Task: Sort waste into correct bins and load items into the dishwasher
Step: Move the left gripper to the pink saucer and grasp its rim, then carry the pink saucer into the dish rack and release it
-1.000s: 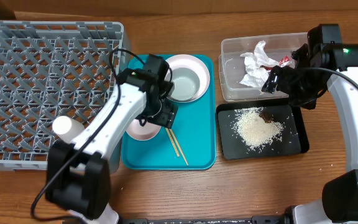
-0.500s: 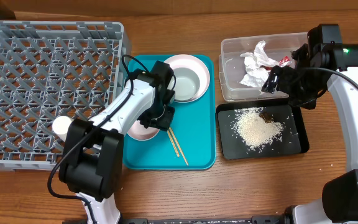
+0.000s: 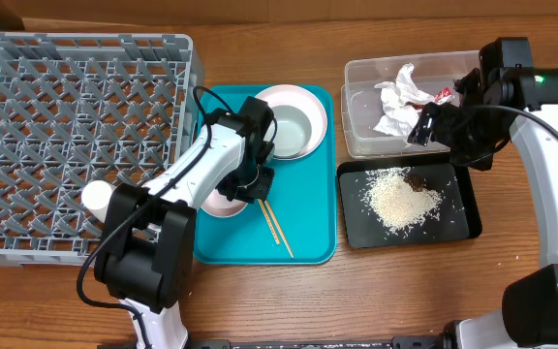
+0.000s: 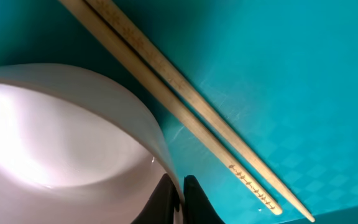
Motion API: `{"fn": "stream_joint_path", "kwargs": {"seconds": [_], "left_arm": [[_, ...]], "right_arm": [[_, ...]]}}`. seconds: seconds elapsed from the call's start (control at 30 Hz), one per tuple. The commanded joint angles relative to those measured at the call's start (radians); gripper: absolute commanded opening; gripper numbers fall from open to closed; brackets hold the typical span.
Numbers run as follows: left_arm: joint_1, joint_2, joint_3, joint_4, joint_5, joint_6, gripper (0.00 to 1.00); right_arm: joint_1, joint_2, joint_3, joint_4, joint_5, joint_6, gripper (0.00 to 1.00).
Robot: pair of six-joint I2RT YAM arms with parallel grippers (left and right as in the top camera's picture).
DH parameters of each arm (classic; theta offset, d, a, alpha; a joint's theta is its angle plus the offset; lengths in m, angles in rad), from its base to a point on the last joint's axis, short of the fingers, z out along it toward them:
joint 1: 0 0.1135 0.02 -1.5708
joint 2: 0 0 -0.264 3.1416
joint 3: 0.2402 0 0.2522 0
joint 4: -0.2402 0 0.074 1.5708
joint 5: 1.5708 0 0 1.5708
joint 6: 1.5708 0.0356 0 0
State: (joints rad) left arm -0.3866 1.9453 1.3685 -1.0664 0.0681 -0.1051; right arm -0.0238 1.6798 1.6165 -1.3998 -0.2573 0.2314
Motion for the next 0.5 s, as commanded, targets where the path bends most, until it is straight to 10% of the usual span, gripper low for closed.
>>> {"fn": "stream_joint_path", "kwargs": {"seconds": [0.0, 0.47], "left_arm": [[-0.008, -0.002, 0.014, -0.005, 0.003, -0.016, 0.04], [0.129, -0.338, 0.198, -0.036, 0.065, 0.082, 0.04]], "right_arm": [[0.000, -0.037, 0.007, 0.000, 0.003, -0.004, 0.89], [0.000, -0.037, 0.007, -0.006, 0.003, -0.004, 0.89]]}}
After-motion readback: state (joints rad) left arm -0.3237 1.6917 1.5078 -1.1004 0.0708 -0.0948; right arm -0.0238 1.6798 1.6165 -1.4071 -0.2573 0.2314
